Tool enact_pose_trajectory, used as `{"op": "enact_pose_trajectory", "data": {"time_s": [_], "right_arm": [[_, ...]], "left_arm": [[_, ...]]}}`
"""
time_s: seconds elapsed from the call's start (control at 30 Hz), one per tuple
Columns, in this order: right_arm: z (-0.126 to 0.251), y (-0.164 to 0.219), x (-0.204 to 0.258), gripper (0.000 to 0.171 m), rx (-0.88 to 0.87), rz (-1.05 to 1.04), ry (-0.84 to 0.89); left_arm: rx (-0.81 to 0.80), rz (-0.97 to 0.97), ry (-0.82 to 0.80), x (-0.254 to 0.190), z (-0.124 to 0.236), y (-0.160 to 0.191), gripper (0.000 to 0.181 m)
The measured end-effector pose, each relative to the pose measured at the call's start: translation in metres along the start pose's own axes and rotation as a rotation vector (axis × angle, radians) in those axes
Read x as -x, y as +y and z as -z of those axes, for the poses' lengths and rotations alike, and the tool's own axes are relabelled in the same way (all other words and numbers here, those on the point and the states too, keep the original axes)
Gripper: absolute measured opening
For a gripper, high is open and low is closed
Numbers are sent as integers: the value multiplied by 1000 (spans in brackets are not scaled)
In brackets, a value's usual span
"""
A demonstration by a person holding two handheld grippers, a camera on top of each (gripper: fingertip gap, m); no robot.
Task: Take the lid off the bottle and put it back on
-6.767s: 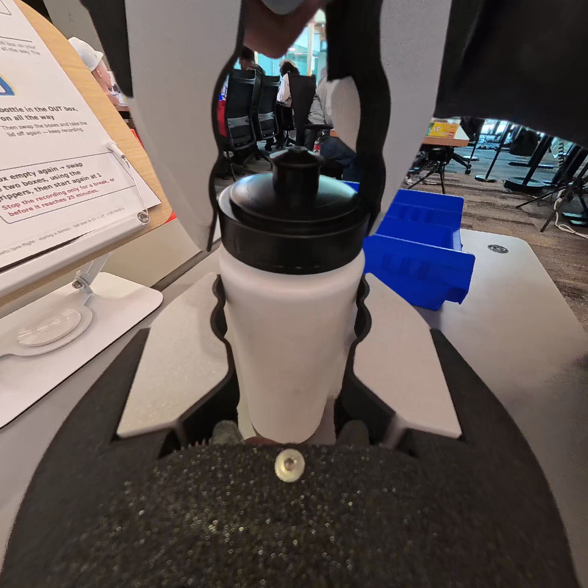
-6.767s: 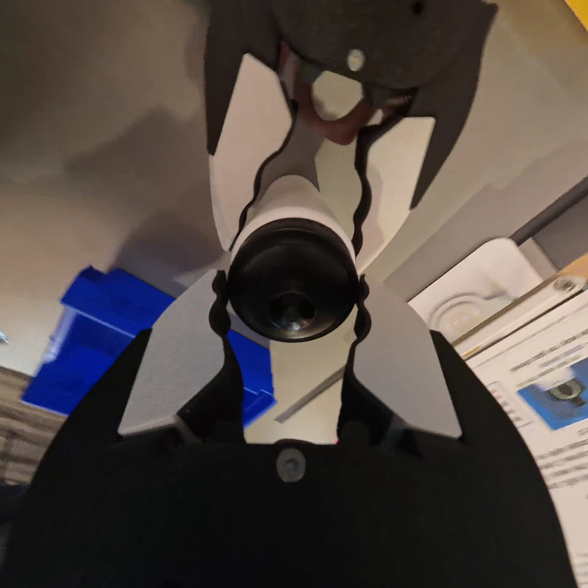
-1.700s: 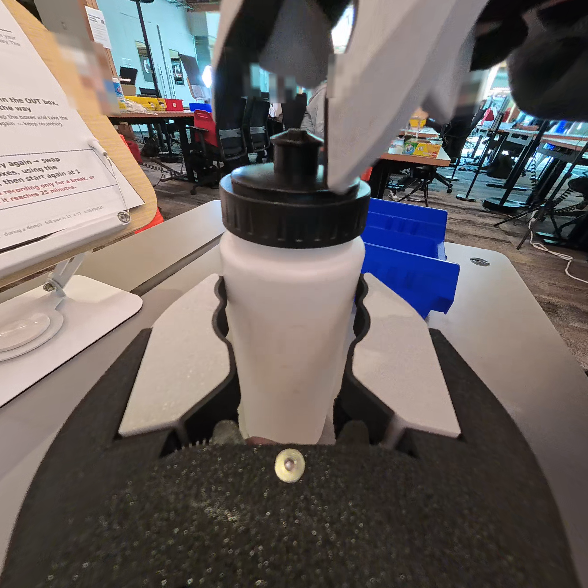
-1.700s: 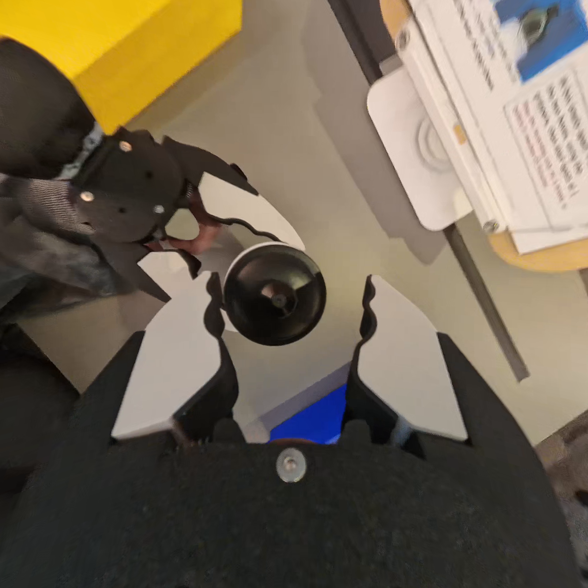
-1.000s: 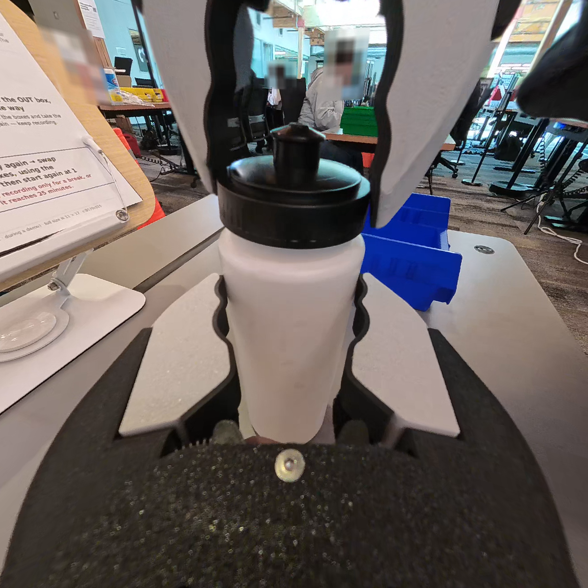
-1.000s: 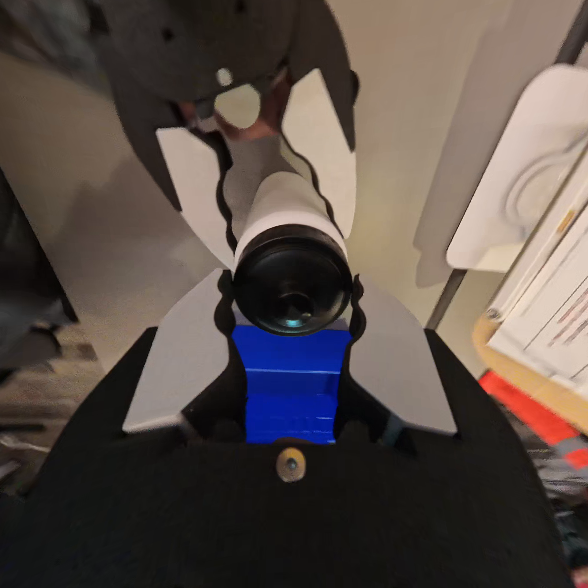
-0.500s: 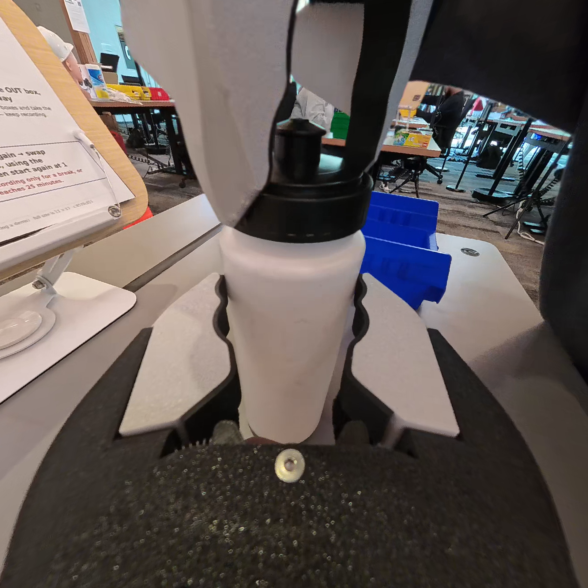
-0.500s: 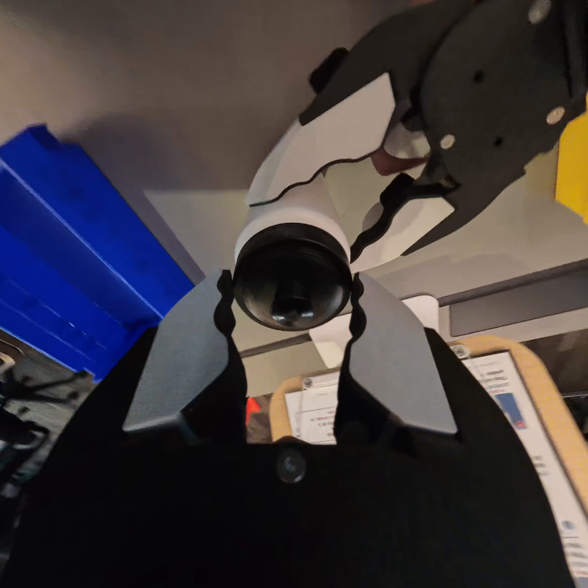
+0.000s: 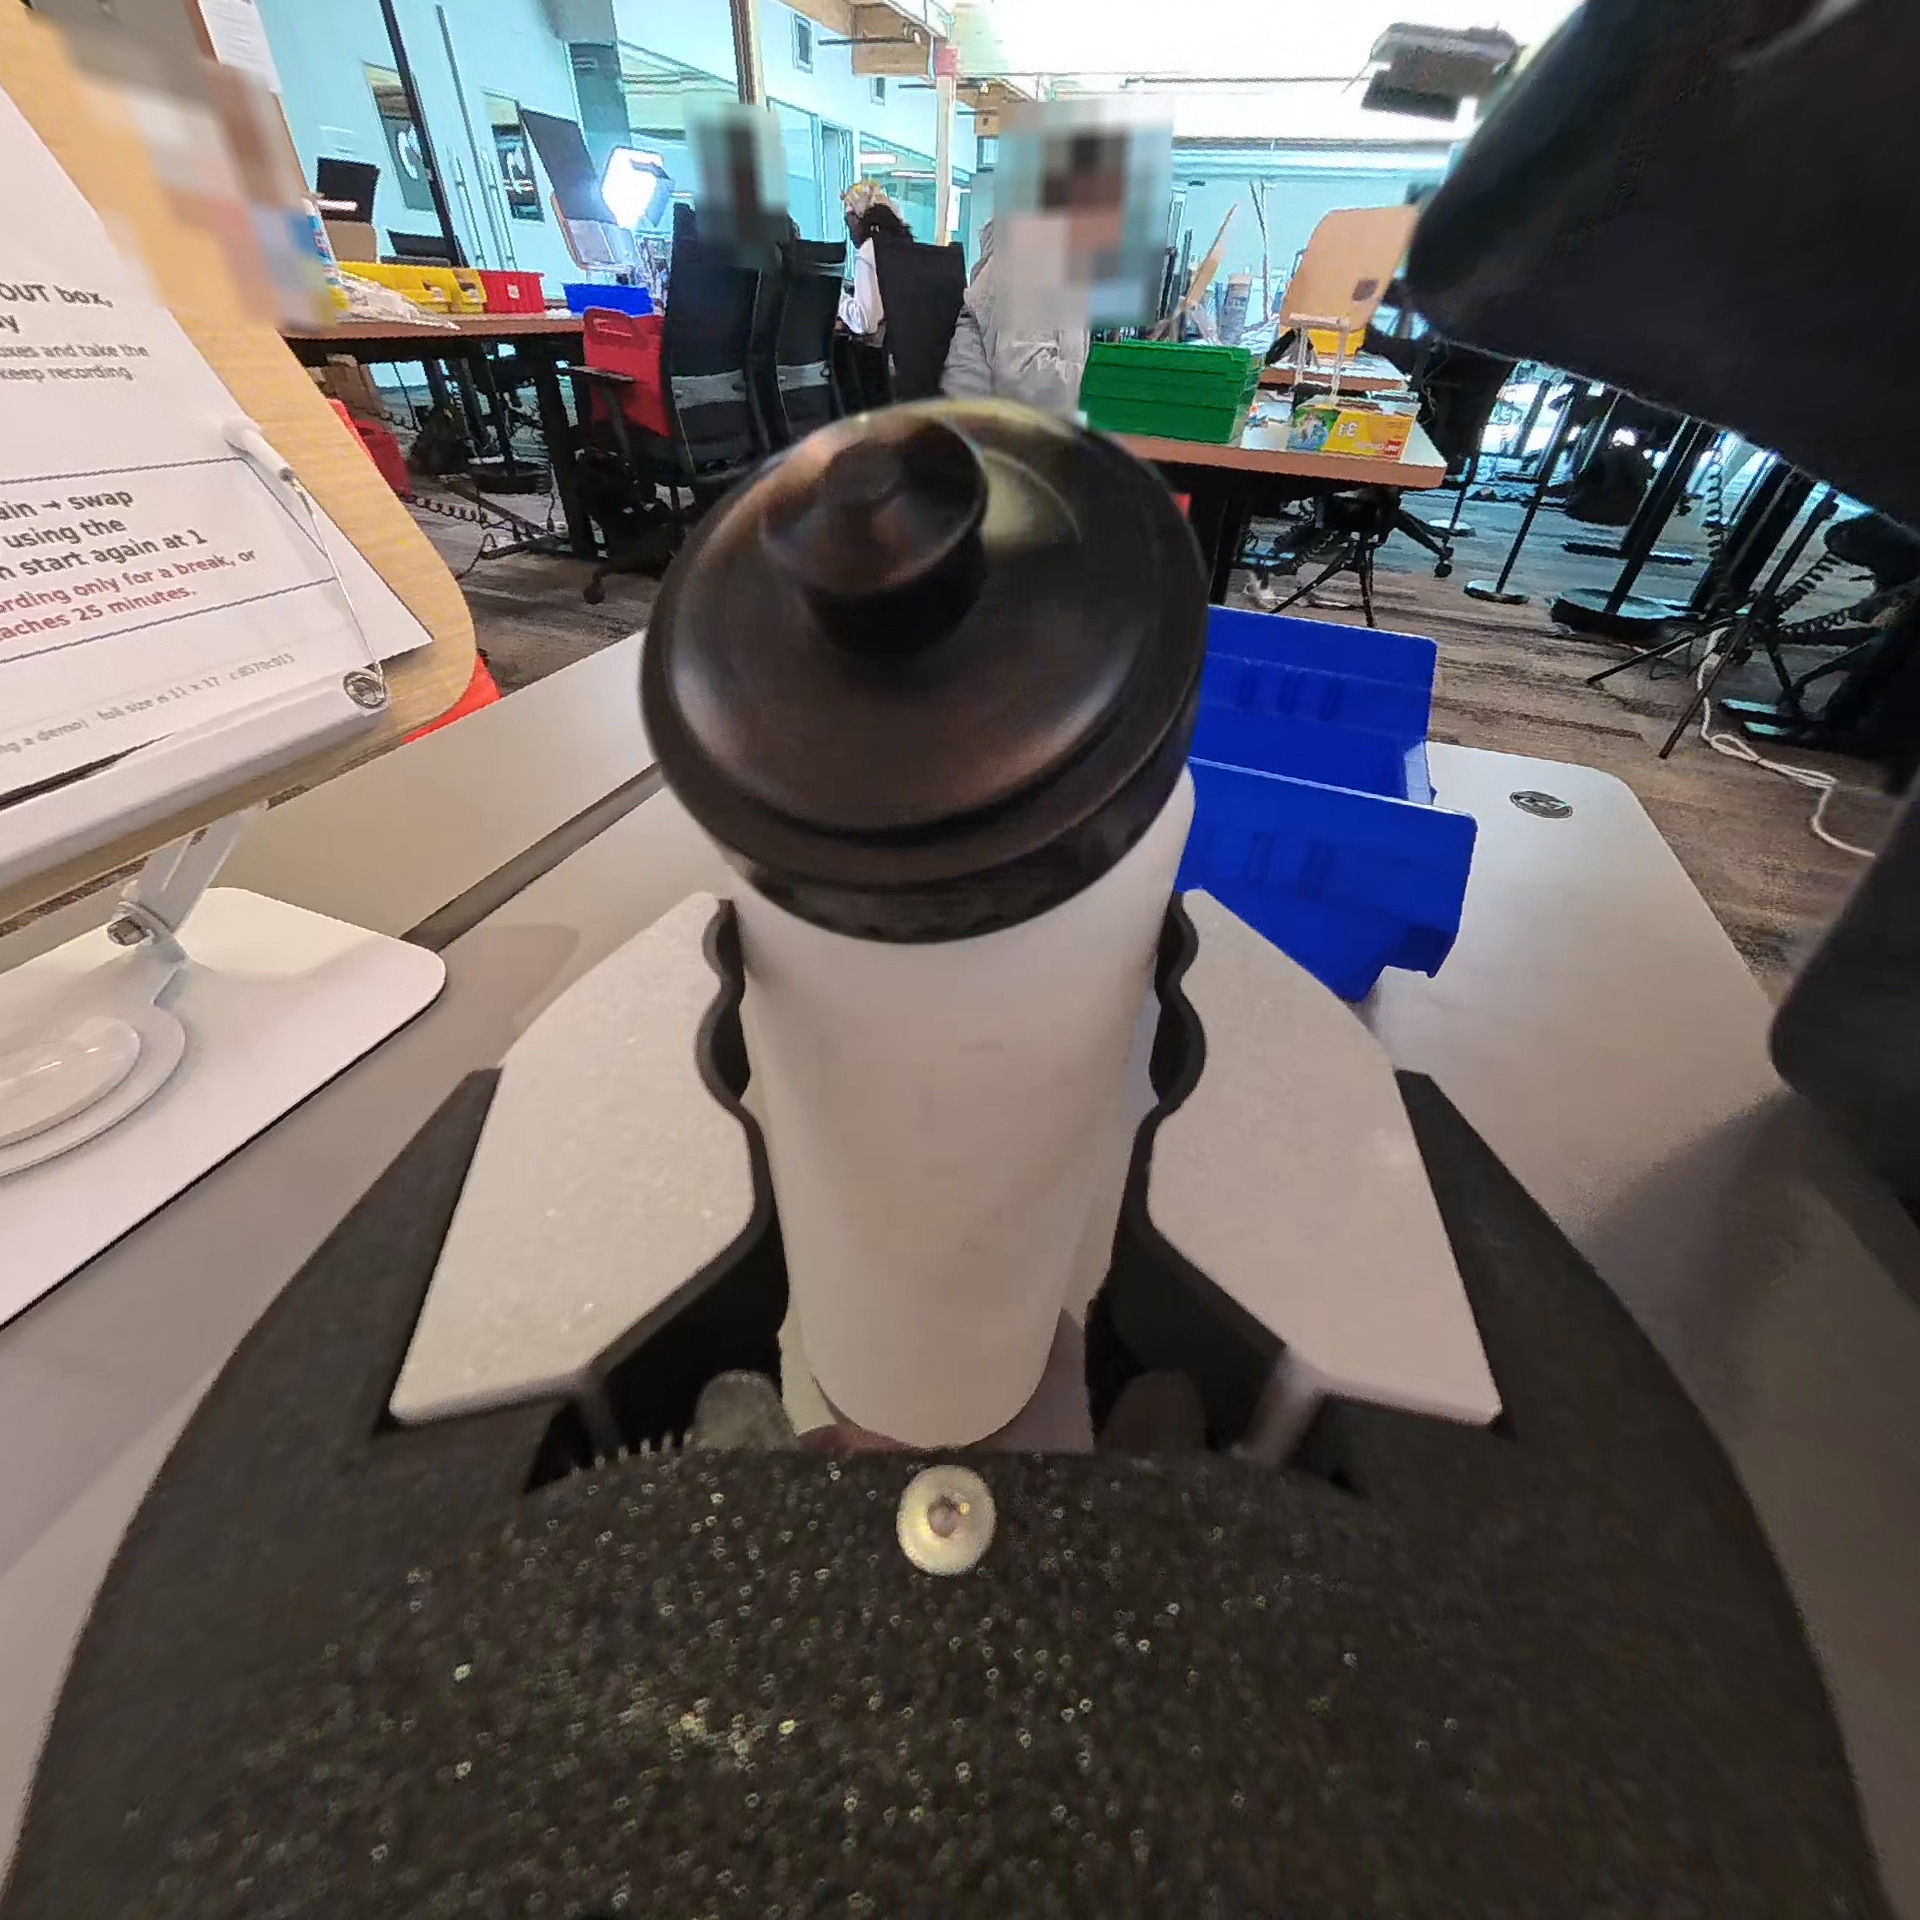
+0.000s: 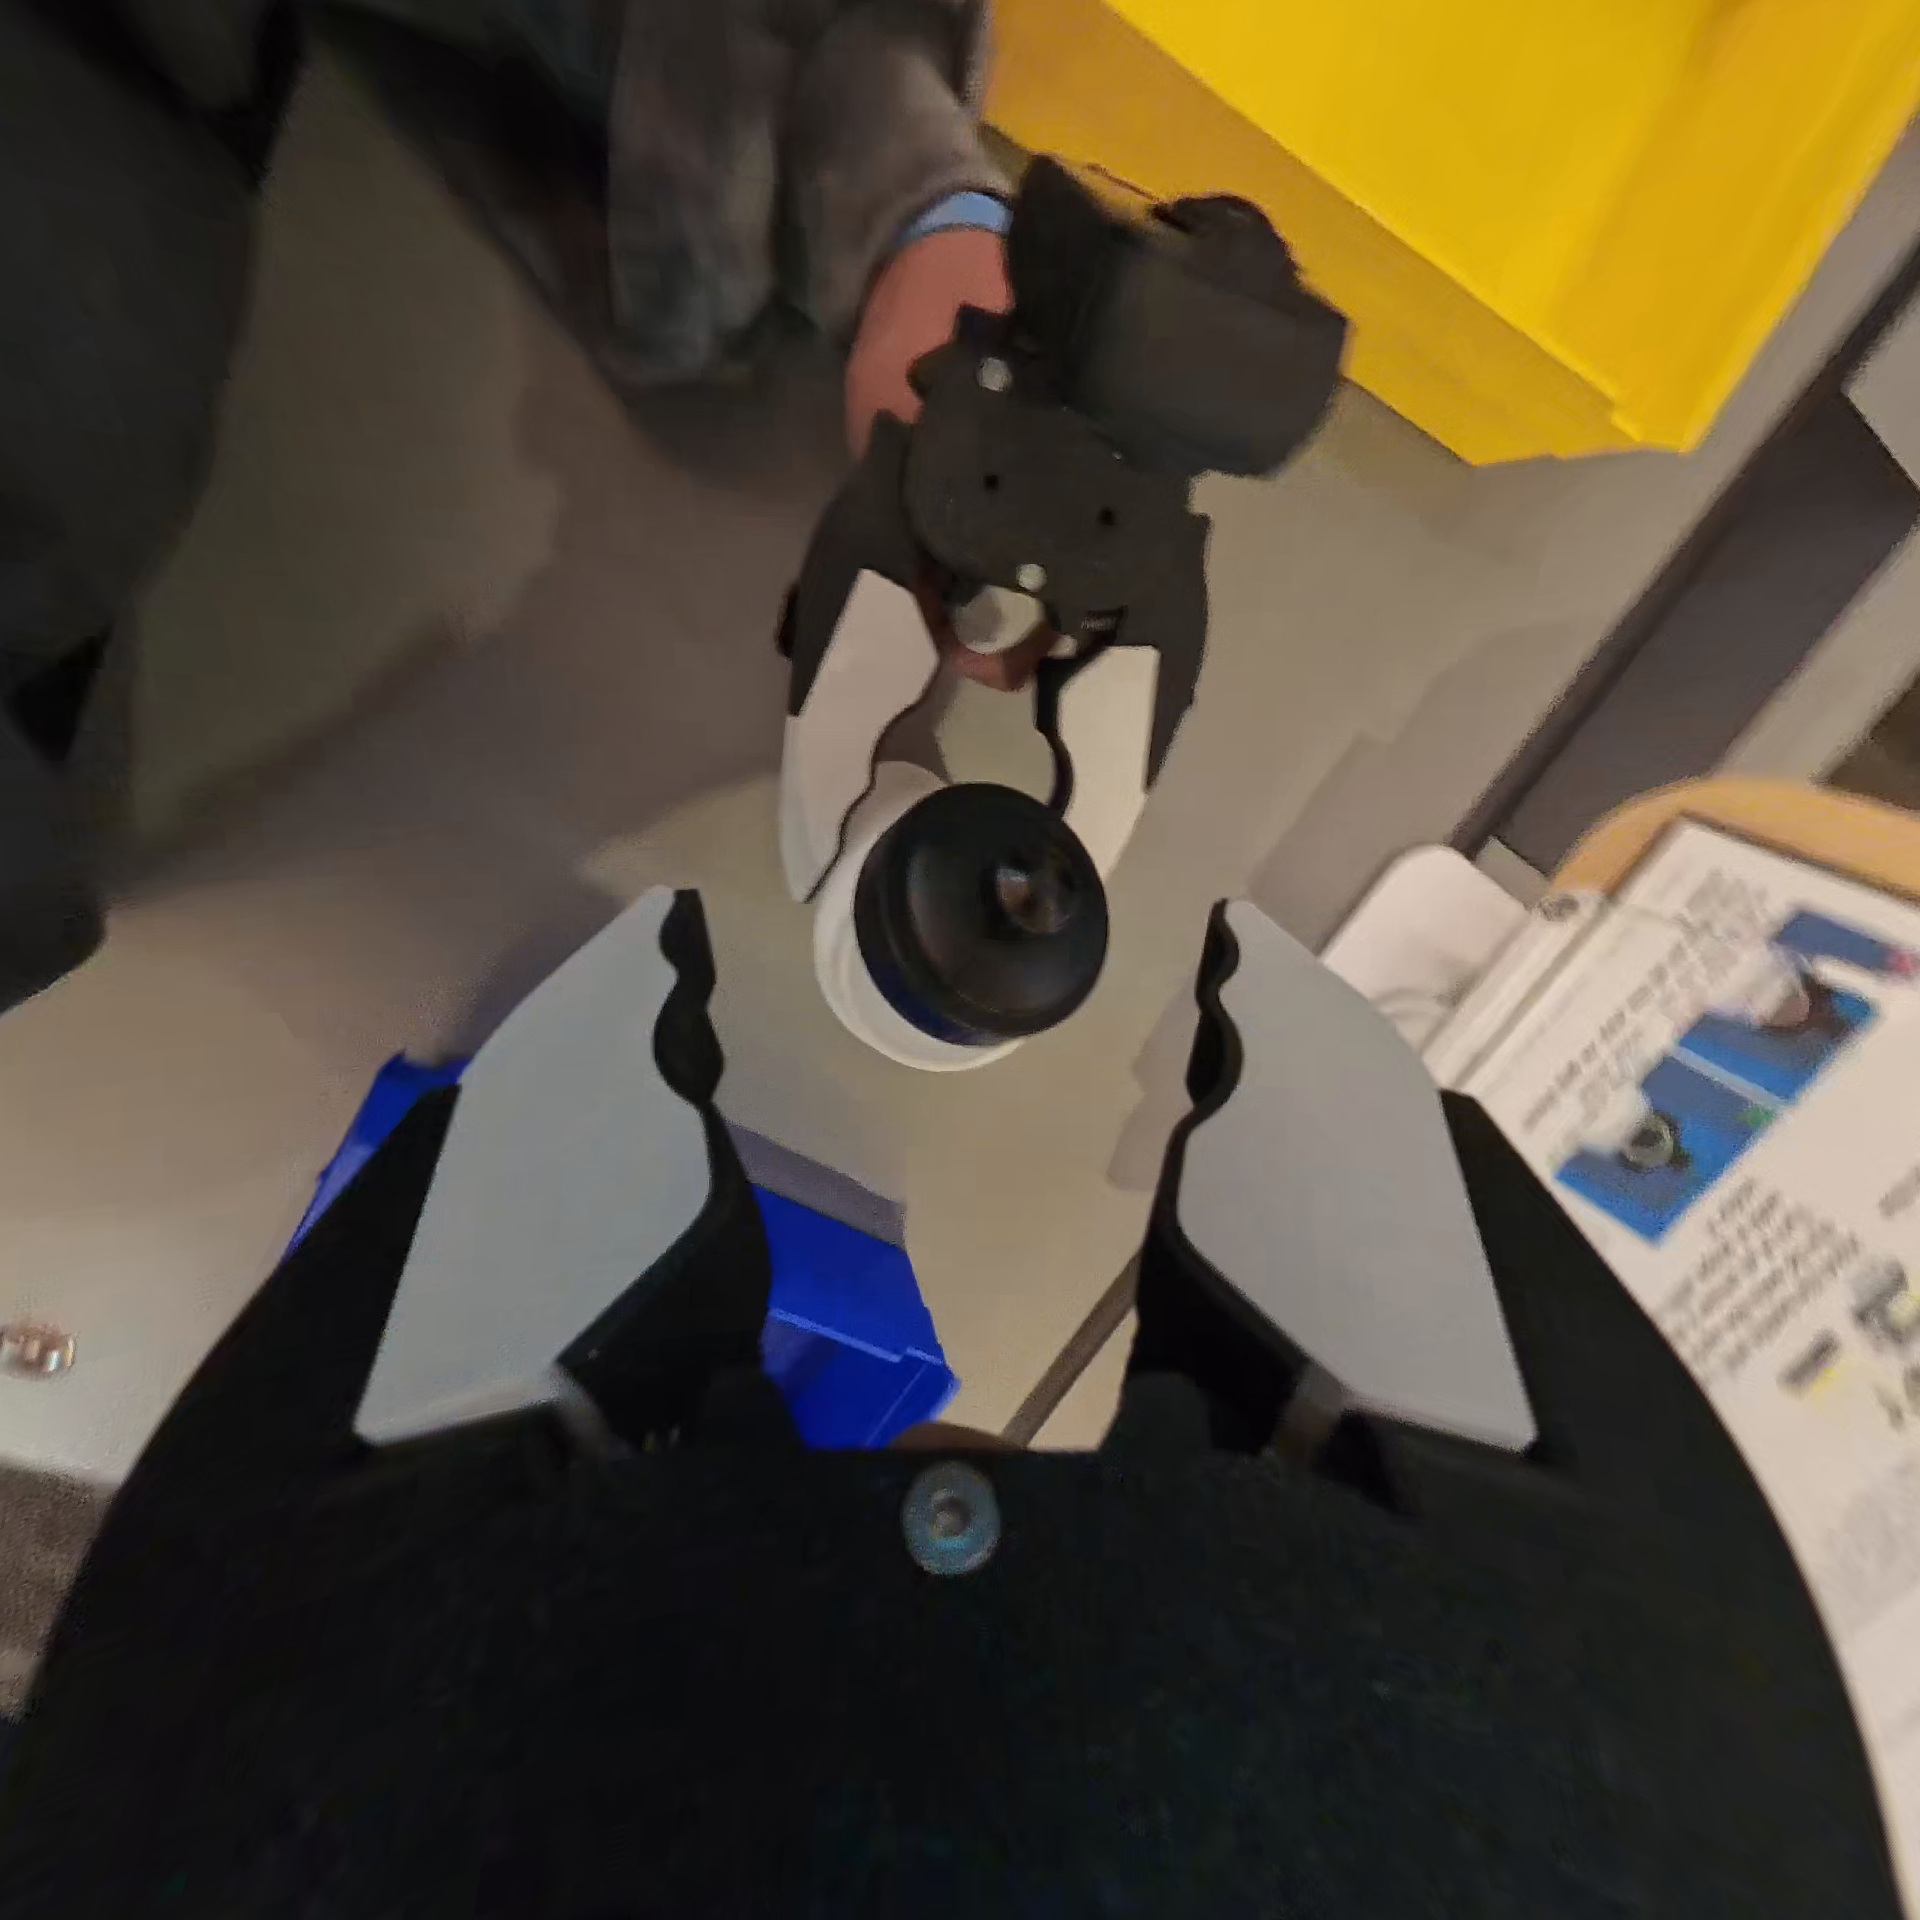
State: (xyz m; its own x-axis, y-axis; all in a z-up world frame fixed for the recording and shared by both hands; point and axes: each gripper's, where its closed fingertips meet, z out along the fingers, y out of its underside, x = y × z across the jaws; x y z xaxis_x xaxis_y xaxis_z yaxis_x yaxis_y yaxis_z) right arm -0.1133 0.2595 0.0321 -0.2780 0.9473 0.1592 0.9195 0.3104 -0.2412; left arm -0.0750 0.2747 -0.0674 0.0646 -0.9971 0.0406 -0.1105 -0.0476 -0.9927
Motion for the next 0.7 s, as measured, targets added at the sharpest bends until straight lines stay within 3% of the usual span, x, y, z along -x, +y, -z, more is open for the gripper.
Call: {"op": "enact_pose_trajectory", "data": {"time_s": [0.07,0.27,0.37,0.5,0.7], "right_arm": [[1,10,-9,85,40,-72,125],[-12,8,3,97,11,-347,217],[-22,7,7,100,-95,-510,281],[-33,27,7,98,-232,-663,490],[-32,37,-3,82,-425,-747,722]], "left_arm": [[5,-3,-4,0,0,0,76],[-13,12,-1,1,-1,0,76],[-12,10,-2,1,0,0,76],[-10,9,-4,1,0,0,76],[-14,13,-5,1,-1,-1,76]]}}
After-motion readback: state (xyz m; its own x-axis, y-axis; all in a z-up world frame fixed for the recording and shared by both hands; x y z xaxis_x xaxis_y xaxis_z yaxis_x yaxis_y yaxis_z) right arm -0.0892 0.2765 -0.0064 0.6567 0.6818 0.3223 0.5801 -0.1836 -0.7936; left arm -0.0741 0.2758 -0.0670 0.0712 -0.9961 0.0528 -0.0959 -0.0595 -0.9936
